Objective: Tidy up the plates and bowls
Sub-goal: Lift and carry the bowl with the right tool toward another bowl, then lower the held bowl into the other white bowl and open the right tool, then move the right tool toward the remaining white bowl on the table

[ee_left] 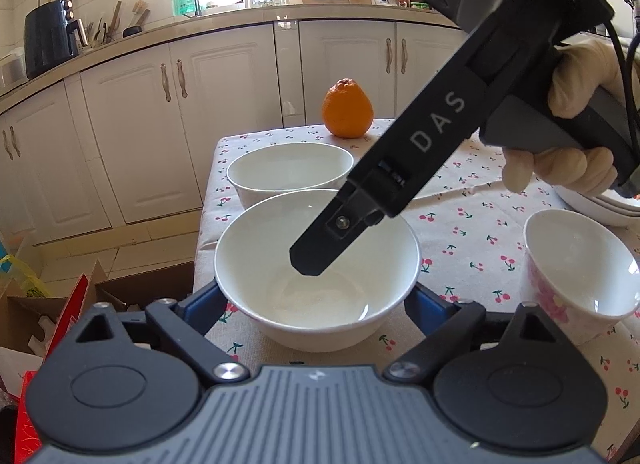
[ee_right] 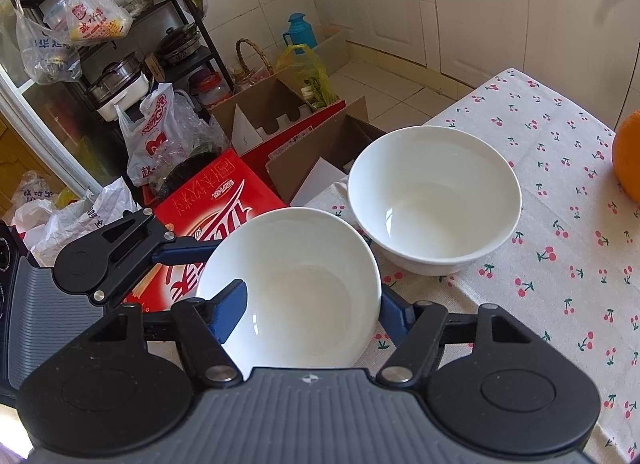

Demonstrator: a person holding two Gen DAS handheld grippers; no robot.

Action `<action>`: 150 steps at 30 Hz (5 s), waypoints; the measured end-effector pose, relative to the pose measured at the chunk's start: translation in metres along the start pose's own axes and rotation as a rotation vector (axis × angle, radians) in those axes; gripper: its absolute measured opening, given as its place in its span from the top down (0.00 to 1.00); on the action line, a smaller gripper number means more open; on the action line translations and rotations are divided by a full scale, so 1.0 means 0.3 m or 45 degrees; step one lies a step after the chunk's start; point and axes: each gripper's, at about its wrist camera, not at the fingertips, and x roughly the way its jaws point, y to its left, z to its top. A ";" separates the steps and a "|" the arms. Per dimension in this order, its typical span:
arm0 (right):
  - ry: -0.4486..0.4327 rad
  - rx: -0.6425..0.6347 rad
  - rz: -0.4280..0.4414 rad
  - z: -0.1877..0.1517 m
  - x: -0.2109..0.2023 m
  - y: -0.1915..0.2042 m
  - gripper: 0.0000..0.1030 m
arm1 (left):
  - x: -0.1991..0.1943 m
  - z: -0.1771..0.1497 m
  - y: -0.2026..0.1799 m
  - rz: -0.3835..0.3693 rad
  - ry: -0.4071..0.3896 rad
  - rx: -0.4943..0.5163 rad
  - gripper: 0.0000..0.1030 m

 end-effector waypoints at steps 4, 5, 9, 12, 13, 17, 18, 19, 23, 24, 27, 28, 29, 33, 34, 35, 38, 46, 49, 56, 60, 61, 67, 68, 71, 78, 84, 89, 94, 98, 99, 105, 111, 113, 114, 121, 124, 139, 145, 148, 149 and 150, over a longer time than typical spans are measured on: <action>-0.019 0.012 0.008 -0.013 -0.035 0.006 0.27 | -0.025 0.013 -0.018 -0.002 -0.008 0.012 0.08; -0.024 0.015 0.011 -0.017 -0.046 0.009 0.27 | -0.033 0.016 -0.024 -0.003 -0.010 0.017 0.08; -0.040 0.020 0.023 -0.042 -0.100 0.024 0.27 | -0.077 0.030 -0.048 -0.015 -0.021 0.033 0.08; -0.050 0.020 0.027 -0.066 -0.145 0.042 0.27 | -0.113 0.040 -0.072 -0.027 -0.027 0.040 0.08; -0.052 0.017 0.027 -0.075 -0.158 0.047 0.27 | -0.126 0.042 -0.082 -0.032 -0.029 0.041 0.08; -0.068 0.003 0.020 -0.114 -0.216 0.075 0.27 | -0.170 0.052 -0.117 -0.055 -0.040 0.040 0.08; -0.073 0.002 0.018 -0.124 -0.229 0.080 0.27 | -0.180 0.053 -0.127 -0.059 -0.043 0.041 0.08; -0.081 0.005 0.018 -0.138 -0.244 0.085 0.27 | -0.188 0.054 -0.136 -0.061 -0.045 0.044 0.08; -0.108 0.019 0.016 -0.188 -0.289 0.093 0.27 | -0.215 0.058 -0.174 -0.077 -0.045 0.055 0.08; -0.109 0.023 0.017 -0.200 -0.297 0.092 0.27 | -0.221 0.058 -0.185 -0.083 -0.044 0.057 0.08; -0.116 0.038 0.018 -0.232 -0.323 0.090 0.27 | -0.234 0.058 -0.220 -0.098 -0.044 0.071 0.08; -0.121 0.040 0.014 -0.245 -0.333 0.092 0.27 | -0.237 0.060 -0.229 -0.104 -0.045 0.073 0.08; -0.129 0.045 0.011 -0.257 -0.345 0.089 0.27 | -0.239 0.063 -0.238 -0.110 -0.048 0.076 0.08; -0.150 0.058 -0.009 -0.299 -0.387 0.079 0.27 | -0.241 0.075 -0.281 -0.132 -0.057 0.103 0.08; -0.153 0.063 -0.015 -0.311 -0.397 0.075 0.27 | -0.240 0.077 -0.291 -0.139 -0.058 0.110 0.08; -0.156 0.070 -0.022 -0.320 -0.407 0.070 0.27 | -0.239 0.078 -0.301 -0.148 -0.060 0.115 0.08; -0.166 0.083 -0.048 -0.344 -0.433 0.053 0.27 | -0.228 0.088 -0.328 -0.171 -0.064 0.127 0.08; -0.181 0.136 -0.096 -0.404 -0.481 0.006 0.27 | -0.189 0.105 -0.387 -0.232 -0.067 0.146 0.08; -0.177 0.151 -0.111 -0.422 -0.489 -0.010 0.27 | -0.171 0.104 -0.403 -0.252 -0.060 0.151 0.08; -0.177 0.199 -0.119 -0.454 -0.480 -0.038 0.27 | -0.144 0.093 -0.424 -0.282 -0.032 0.147 0.08; -0.163 0.220 -0.115 -0.471 -0.468 -0.049 0.27 | -0.133 0.083 -0.432 -0.297 -0.011 0.152 0.08; -0.159 0.221 -0.115 -0.474 -0.466 -0.051 0.27 | -0.132 0.081 -0.434 -0.299 -0.008 0.154 0.08; -0.153 0.230 -0.121 -0.484 -0.465 -0.054 0.27 | -0.122 0.073 -0.439 -0.310 0.005 0.154 0.08; -0.151 0.231 -0.122 -0.484 -0.462 -0.055 0.27 | -0.121 0.072 -0.439 -0.312 0.007 0.153 0.08; -0.143 0.232 -0.122 -0.487 -0.452 -0.056 0.27 | -0.119 0.066 -0.439 -0.315 0.016 0.151 0.08; -0.131 0.241 -0.122 -0.489 -0.434 -0.061 0.27 | -0.109 0.057 -0.436 -0.320 0.035 0.148 0.08; -0.127 0.242 -0.130 -0.490 -0.433 -0.060 0.27 | -0.102 0.055 -0.437 -0.326 0.040 0.147 0.08; -0.126 0.235 -0.141 -0.489 -0.431 -0.057 0.27 | -0.095 0.055 -0.433 -0.337 0.045 0.134 0.08; -0.129 0.234 -0.138 -0.488 -0.431 -0.056 0.24 | -0.093 0.052 -0.431 -0.344 0.047 0.133 0.07; -0.155 0.214 -0.140 -0.480 -0.440 -0.046 0.09 | -0.100 0.053 -0.431 -0.342 0.037 0.144 0.05; -0.159 0.209 -0.142 -0.477 -0.442 -0.042 0.07 | -0.103 0.053 -0.429 -0.347 0.038 0.139 0.04; -0.144 0.168 -0.176 -0.471 -0.435 -0.019 0.02 | -0.140 0.033 -0.419 -0.349 0.050 0.152 0.03; -0.127 0.133 -0.196 -0.453 -0.423 0.004 0.01 | -0.195 0.019 -0.367 -0.322 0.042 0.157 0.03; -0.122 0.117 -0.211 -0.442 -0.419 0.014 0.01 | -0.208 0.016 -0.348 -0.300 0.038 0.168 0.03; -0.119 0.109 -0.220 -0.435 -0.417 0.018 0.01 | -0.216 0.014 -0.335 -0.283 0.032 0.169 0.03; -0.109 0.036 -0.271 -0.371 -0.415 0.046 0.00 | -0.229 0.024 -0.230 -0.182 -0.008 0.124 0.03; -0.114 0.021 -0.279 -0.329 -0.413 0.045 0.00 | -0.216 0.032 -0.185 -0.132 -0.026 0.097 0.03; -0.065 -0.025 -0.255 -0.051 -0.325 -0.020 0.00 | -0.018 0.103 0.009 0.081 -0.020 -0.014 0.04; -0.005 -0.005 -0.227 0.069 -0.266 -0.095 0.00 | 0.071 0.140 0.040 0.065 -0.019 -0.029 0.04; 0.018 0.003 -0.203 0.125 -0.231 -0.130 0.00 | 0.124 0.155 0.057 0.057 -0.001 -0.049 0.04; 0.026 0.011 -0.192 0.142 -0.216 -0.148 0.00 | 0.139 0.159 0.060 0.054 0.001 -0.047 0.04; 0.035 0.020 -0.184 0.158 -0.202 -0.163 0.00 | 0.157 0.163 0.065 0.057 0.006 -0.047 0.04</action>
